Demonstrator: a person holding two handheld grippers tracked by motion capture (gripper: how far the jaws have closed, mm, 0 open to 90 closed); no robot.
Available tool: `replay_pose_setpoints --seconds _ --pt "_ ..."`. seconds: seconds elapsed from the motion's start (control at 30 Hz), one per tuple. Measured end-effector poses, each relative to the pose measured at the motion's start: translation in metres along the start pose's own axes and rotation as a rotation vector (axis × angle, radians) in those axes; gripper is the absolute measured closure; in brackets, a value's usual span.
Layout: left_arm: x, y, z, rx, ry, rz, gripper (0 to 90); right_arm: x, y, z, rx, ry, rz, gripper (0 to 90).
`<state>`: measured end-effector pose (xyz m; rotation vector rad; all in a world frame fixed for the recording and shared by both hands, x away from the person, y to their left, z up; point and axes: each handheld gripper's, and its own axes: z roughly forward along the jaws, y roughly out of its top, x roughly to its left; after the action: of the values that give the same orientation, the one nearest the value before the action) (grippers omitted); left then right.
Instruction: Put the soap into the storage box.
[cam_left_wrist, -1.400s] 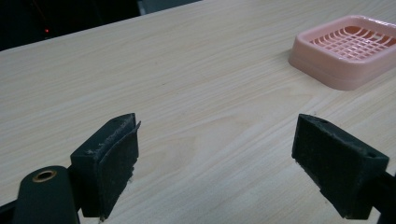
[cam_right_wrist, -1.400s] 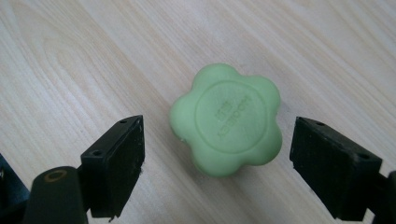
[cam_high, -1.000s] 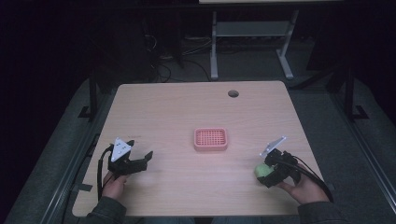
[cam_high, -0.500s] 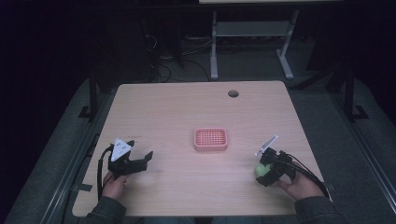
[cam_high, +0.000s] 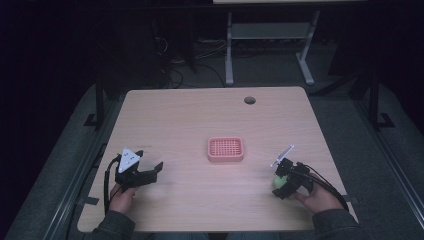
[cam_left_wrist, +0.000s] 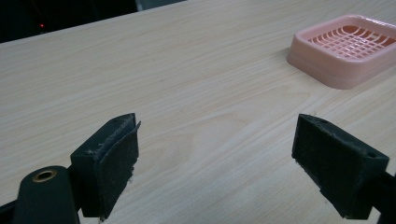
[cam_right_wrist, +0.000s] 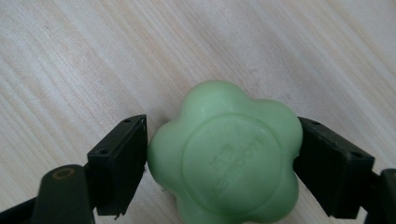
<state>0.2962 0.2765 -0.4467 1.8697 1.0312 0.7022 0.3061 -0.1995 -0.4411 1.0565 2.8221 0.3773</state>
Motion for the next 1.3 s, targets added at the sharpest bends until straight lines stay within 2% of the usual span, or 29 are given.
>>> replay_pose_setpoints --seconds 0.93,1.13,1.23,1.3 --pt "0.0003 0.0002 -0.0005 0.002 0.011 0.006 14.3 -0.0032 -0.0012 0.0008 0.020 0.012 0.020 25.8" --pt "-0.0008 0.0000 0.0002 -0.002 0.007 -0.001 14.3 -0.0038 -0.0027 0.0006 0.006 0.018 0.013 26.0" --pt "-0.0014 0.0000 0.0004 -0.005 0.006 -0.002 14.3 -0.0047 -0.0042 0.0001 -0.002 0.023 0.030 26.2" --pt "-0.0008 0.0000 0.0001 -0.005 0.009 -0.004 14.3 -0.0067 -0.0050 -0.0005 -0.001 0.044 0.042 26.2"
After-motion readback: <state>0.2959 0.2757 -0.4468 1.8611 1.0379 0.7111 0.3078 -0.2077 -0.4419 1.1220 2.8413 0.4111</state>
